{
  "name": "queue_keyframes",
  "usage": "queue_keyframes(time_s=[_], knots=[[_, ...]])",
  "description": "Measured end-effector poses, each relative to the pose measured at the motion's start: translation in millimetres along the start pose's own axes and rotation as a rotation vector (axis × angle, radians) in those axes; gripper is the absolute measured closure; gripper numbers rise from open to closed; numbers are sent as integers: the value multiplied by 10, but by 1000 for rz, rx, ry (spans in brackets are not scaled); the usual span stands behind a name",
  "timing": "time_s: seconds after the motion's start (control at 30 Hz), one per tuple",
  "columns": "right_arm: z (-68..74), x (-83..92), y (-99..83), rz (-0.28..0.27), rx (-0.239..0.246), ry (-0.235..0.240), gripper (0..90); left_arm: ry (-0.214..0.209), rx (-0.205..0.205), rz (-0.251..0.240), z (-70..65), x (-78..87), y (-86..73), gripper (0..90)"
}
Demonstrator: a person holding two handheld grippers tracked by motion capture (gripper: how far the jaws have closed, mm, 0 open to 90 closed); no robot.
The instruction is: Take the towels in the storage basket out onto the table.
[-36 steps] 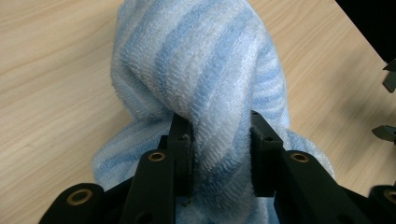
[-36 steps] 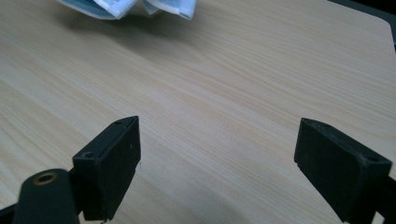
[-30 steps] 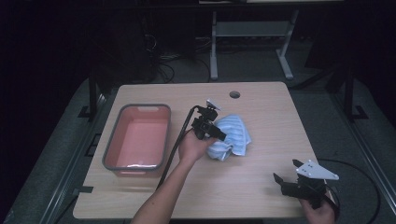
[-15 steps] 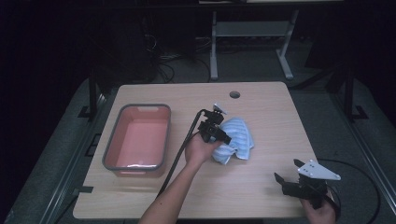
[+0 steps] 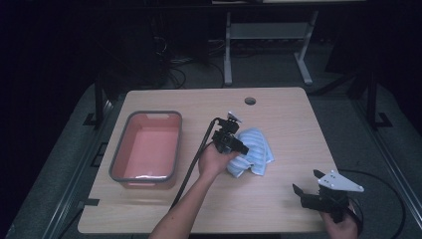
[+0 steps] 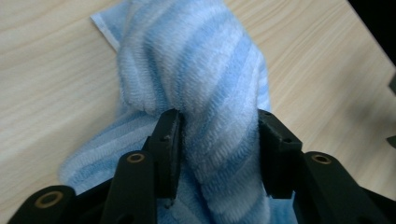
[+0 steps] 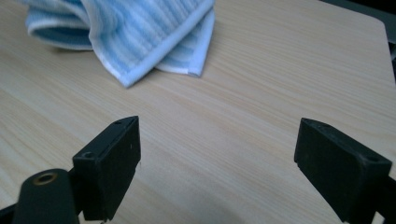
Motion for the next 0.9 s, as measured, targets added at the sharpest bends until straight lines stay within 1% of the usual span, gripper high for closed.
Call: queue_keyframes(time_s=[0.07, 0.13, 0.2, 0.3, 0.37, 0.47, 0.5, 0.53, 0.57, 0.6, 0.63, 0.67, 0.7, 0.73, 0.8, 0.9], knots=[[1, 3, 5, 0, 3, -4, 141, 6, -6, 2, 6, 1, -13, 531], [-1, 0, -2, -1, 3, -4, 141, -3, 1, -5, 12, 11, -18, 524], [-6, -1, -5, 0, 4, -4, 141, 6, -2, -13, 19, 38, -15, 517], [-7, 0, -2, -1, 2, -5, 141, 9, 3, -30, 33, 87, -16, 517], [1, 0, 0, 3, 3, -4, 141, 16, -4, -37, 44, 121, -19, 518], [8, -12, 0, 4, 8, 0, 141, 13, 1, -48, 48, 168, -24, 513], [11, -12, 0, 5, 7, 1, 141, 10, -7, -48, 53, 186, -27, 509], [14, -12, 1, 7, 6, 2, 141, 3, -3, -55, 50, 200, -28, 499], [17, -15, 1, 6, 6, 2, 141, 2, -15, -49, 56, 221, -31, 494], [19, -17, 3, 5, 5, 3, 141, 7, -24, -56, 55, 260, -33, 491], [24, -19, 5, 6, 6, 2, 141, 4, -27, -60, 56, 281, -35, 485], [25, -20, 7, 6, 8, 2, 141, 4, -24, -67, 52, 299, -38, 484], [25, -20, 8, 5, 7, 1, 141, 10, -37, -63, 61, 321, -42, 483], [23, -20, 7, 5, 6, 0, 142, 14, -30, -72, 55, 333, -46, 482], [22, -27, 4, 4, 4, 0, 141, 16, -30, -79, 63, 352, -56, 477], [18, -35, -2, 11, 5, 1, 141, 12, -25, -85, 64, 364, -73, 464]])
Point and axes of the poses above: each handheld gripper's, and its own axes: x roughly backward along the jaws, y roughly out of its top, z roughly to its left, the point moved 3 cm from there along -x, roughly forward along the jaws, and after that the axes turned 5 degrees about -z, right-handed, at the moved point
